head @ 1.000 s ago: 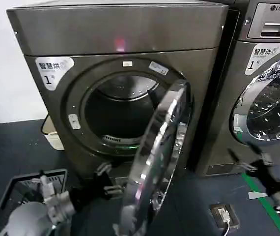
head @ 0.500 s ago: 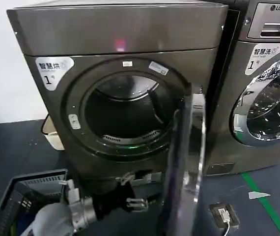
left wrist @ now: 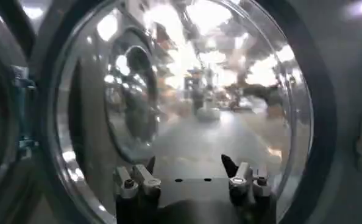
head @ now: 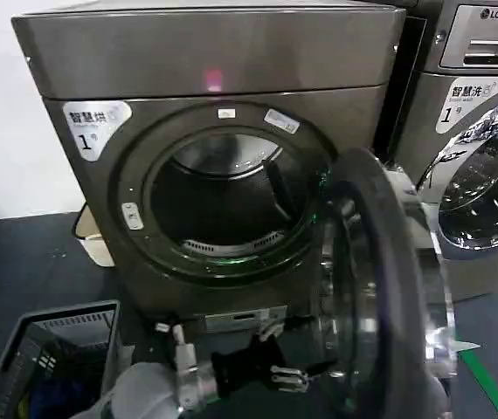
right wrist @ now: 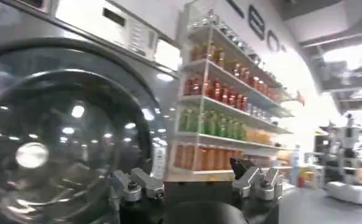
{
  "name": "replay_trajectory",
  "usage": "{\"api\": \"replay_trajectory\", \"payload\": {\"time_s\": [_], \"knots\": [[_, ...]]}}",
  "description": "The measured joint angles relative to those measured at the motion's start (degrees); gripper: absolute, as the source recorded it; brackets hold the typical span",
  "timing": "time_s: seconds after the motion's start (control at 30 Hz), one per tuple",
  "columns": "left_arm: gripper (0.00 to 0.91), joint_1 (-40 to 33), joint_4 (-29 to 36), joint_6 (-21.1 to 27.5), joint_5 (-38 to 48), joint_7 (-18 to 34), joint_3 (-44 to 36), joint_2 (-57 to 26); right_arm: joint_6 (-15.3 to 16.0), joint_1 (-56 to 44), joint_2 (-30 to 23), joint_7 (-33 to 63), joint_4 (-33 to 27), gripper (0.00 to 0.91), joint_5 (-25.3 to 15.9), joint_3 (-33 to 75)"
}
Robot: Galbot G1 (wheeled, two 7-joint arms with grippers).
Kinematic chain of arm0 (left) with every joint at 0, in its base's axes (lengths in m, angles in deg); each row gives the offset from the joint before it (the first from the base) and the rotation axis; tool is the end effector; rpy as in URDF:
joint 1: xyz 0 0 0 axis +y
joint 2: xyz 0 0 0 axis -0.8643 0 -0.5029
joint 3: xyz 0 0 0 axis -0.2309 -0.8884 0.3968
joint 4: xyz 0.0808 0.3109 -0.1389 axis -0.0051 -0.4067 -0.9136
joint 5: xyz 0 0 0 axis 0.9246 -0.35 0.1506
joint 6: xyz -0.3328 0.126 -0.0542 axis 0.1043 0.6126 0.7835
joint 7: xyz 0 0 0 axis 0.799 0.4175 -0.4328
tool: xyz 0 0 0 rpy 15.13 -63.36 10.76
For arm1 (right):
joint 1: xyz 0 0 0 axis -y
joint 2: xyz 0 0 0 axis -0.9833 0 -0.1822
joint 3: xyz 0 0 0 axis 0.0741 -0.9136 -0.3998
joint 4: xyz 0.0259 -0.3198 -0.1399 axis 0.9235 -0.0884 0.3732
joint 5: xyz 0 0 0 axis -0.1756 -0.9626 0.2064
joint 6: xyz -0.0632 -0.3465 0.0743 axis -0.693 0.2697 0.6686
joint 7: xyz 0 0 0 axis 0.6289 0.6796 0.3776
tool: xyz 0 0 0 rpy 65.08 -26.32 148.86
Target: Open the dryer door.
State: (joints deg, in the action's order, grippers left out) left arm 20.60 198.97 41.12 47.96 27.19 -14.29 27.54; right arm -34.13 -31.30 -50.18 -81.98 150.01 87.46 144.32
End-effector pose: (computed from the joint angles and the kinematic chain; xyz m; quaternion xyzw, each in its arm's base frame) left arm 0.2781 -0.0695 -0.2270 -0.6112 -0.7915 0.0006 0.0042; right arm 0.0784 -0.3553 -0.1637 0.3780 0.9144 -0.1136 0.0895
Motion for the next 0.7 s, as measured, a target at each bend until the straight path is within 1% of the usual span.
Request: {"api": "replay_trajectory", "payload": {"time_s": [0.1,0.33,0.43,0.57,0.7], "knots": [[0.907,-2.8,-1.7,-0.6,-0.5,0.2,-2.8,1.5,1.2,-1.0,0.3,1.1,-0.3,0.907,1.4,2.8],[0.907,-9.0,-6.8,-1.3,-0.5,1.6,-8.7,5.1,3.5,-2.3,0.2,2.4,-2.6,0.907,1.8,7.7],[0.907,-11.2,-8.8,-0.8,0.4,1.9,-10.4,6.6,4.4,-2.9,0.2,2.7,-2.4,0.907,2.1,9.2],[0.907,-13.6,-11.6,-1.1,0.3,2.5,-12.4,8.4,3.4,-3.5,-0.2,2.4,-2.4,0.907,3.3,10.5],[0.907,-15.7,-13.7,-1.3,0.0,3.2,-13.7,10.0,3.2,-4.2,-0.6,2.4,-2.5,0.907,3.6,11.3]]}}
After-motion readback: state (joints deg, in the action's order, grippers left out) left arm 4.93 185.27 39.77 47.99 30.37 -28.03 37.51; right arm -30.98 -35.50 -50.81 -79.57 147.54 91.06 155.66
